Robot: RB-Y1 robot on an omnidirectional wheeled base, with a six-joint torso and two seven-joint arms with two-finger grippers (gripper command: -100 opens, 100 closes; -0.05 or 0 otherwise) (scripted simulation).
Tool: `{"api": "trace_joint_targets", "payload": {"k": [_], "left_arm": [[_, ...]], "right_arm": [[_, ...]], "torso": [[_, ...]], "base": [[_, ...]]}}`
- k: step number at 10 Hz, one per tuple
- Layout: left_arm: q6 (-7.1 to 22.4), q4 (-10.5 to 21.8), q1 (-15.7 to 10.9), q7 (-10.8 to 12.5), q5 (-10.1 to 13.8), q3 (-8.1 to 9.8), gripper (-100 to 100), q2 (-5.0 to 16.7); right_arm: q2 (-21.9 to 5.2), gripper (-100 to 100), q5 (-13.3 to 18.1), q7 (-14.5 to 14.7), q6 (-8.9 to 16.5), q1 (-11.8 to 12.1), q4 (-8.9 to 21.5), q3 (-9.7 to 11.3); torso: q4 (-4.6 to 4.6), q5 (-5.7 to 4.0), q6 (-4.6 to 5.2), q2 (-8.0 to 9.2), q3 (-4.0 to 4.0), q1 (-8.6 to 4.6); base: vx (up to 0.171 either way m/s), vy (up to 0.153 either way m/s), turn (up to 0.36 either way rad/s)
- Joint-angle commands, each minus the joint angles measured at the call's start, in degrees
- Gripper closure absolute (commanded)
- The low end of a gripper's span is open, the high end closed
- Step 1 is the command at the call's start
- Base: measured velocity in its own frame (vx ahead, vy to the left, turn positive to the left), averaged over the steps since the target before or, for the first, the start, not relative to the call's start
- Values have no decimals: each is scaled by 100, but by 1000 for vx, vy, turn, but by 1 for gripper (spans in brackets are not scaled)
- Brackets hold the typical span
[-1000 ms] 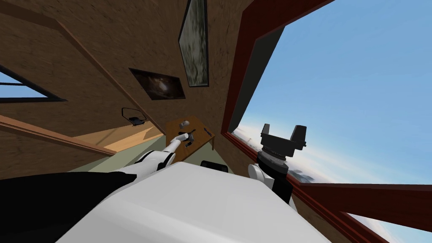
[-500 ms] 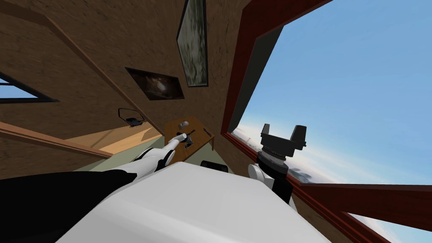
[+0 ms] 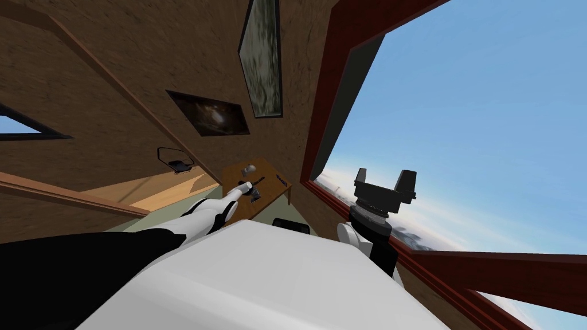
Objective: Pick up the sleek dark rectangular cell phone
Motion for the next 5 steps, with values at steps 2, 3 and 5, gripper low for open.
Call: {"api": "trace_joint_targets", "payload": {"k": [2, 3, 5], "left_arm": [[96, 395, -159, -1, 79, 47, -100, 88], [96, 458, -159, -1, 79, 47, -100, 88], [177, 611, -222, 42, 113, 75, -100, 142]], "right_arm": [[0, 0, 0, 0, 0, 0, 0, 0], [0, 0, 0, 0, 0, 0, 0, 0], [0, 0, 0, 0, 0, 0, 0, 0]], "torso": [[0, -1, 1, 1, 1, -3], [0, -1, 1, 0, 0, -2], [1, -1, 1, 3, 2, -3]], "base": [[14, 8, -9], [17, 13, -12], [9, 11, -5]]}}
